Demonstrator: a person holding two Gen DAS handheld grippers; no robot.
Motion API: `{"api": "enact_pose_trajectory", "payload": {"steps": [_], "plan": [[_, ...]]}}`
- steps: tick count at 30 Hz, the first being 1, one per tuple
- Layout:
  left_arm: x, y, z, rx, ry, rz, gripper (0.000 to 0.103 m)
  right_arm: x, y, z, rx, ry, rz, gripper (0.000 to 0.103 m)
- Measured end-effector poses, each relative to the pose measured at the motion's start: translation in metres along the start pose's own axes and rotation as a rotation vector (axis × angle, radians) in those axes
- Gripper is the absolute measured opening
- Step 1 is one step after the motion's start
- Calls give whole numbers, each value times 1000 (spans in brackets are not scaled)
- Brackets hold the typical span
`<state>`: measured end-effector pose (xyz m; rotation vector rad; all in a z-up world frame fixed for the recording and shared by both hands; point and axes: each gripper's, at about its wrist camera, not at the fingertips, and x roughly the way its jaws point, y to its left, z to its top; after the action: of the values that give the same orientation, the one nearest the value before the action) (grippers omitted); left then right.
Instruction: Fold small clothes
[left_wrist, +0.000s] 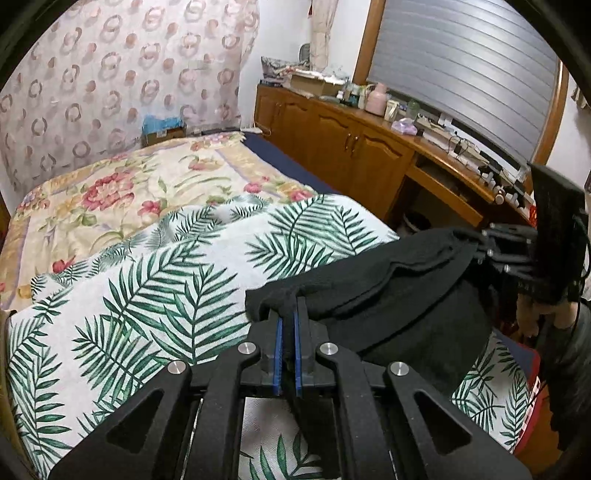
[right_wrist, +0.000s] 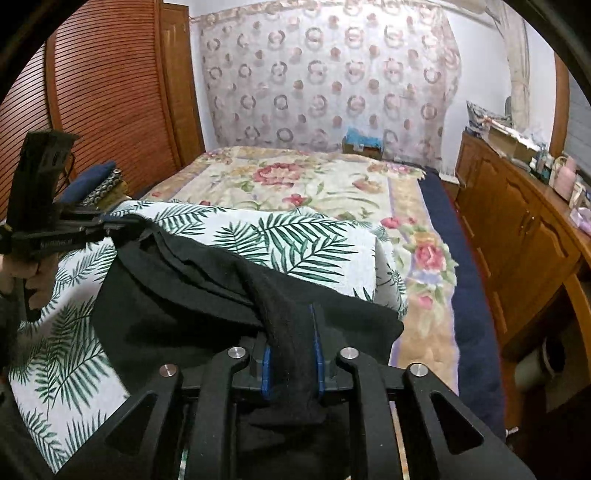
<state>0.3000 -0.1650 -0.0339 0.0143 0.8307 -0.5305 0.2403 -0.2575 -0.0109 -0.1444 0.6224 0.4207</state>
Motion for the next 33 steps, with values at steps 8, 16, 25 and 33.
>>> {"api": "enact_pose_trajectory", "payload": {"steps": [8, 16, 25, 33], "plan": [[-20, 3, 2, 25, -48, 14, 43, 6, 4, 34, -39, 12, -85, 38], [-6, 8, -2, 23, -8, 33, 44, 26, 1, 59, -2, 19, -193, 67], [22, 0, -1, 68, 65, 12, 69, 11, -1, 48, 101, -5, -206, 70], [50, 10, 5, 31, 113, 16, 76, 25, 4, -4, 173, 91, -114, 75]]}}
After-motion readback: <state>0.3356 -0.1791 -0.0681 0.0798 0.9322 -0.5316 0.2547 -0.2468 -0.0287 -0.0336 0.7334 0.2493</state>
